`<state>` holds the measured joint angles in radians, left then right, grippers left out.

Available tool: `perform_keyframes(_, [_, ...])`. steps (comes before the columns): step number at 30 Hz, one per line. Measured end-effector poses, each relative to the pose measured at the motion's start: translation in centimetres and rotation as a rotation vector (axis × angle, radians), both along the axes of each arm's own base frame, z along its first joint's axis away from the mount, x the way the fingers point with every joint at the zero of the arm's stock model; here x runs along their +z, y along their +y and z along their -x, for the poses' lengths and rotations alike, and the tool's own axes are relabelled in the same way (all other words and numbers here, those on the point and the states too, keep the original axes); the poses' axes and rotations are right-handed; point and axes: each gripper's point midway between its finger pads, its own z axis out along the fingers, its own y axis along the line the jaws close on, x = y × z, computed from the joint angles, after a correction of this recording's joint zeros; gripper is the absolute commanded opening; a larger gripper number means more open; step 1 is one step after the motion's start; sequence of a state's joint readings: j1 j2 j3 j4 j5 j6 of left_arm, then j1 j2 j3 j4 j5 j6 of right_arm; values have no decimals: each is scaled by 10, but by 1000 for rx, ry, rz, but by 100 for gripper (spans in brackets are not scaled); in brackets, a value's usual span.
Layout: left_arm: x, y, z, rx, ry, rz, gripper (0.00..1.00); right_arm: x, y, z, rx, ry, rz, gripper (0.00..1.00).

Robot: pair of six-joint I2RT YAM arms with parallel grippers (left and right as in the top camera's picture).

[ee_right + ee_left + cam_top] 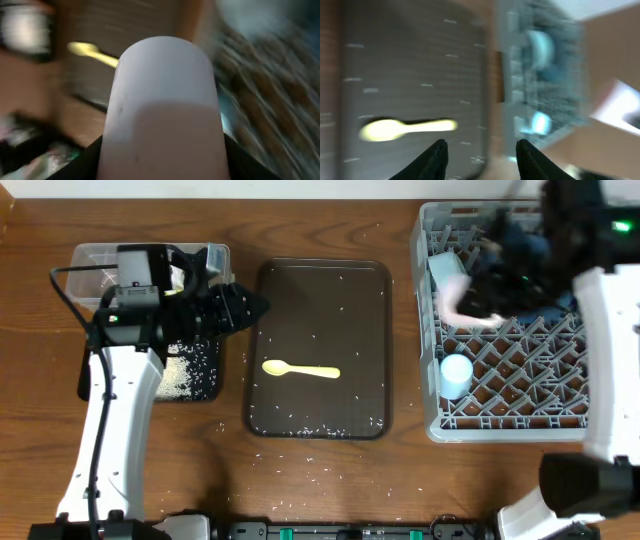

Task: Sort waste into correct bins and load items into the dishwasher rack
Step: 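Place pink cup upside down in dish rack with right gripper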

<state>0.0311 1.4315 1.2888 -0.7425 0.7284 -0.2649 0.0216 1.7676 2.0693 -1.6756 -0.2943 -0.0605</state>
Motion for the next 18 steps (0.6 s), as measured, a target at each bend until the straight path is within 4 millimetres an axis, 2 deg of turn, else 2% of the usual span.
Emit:
perform_keyframes(1, [-6,5,-1,23,8,-50,47,-1,-17,5,-67,18,64,49])
perform_keyframes(4, [-16,14,-3,66,19,-151,47,-10,-45,8,-186,50,177,51])
perform_keyframes(8, [-27,23,-2,105,39,-260,47,-50,-66,12,-266,148,275,51])
perform_keyframes(11, [-31,27,-1,122,44,-311,47,-89,-75,14,-293,216,305,50])
perform_keyframes(14, [-33,31,-1,135,45,-342,48,-120,-77,18,-294,263,306,49])
perform_keyframes(18, [-35,35,0,146,53,-363,48,-141,-74,21,-290,282,289,50])
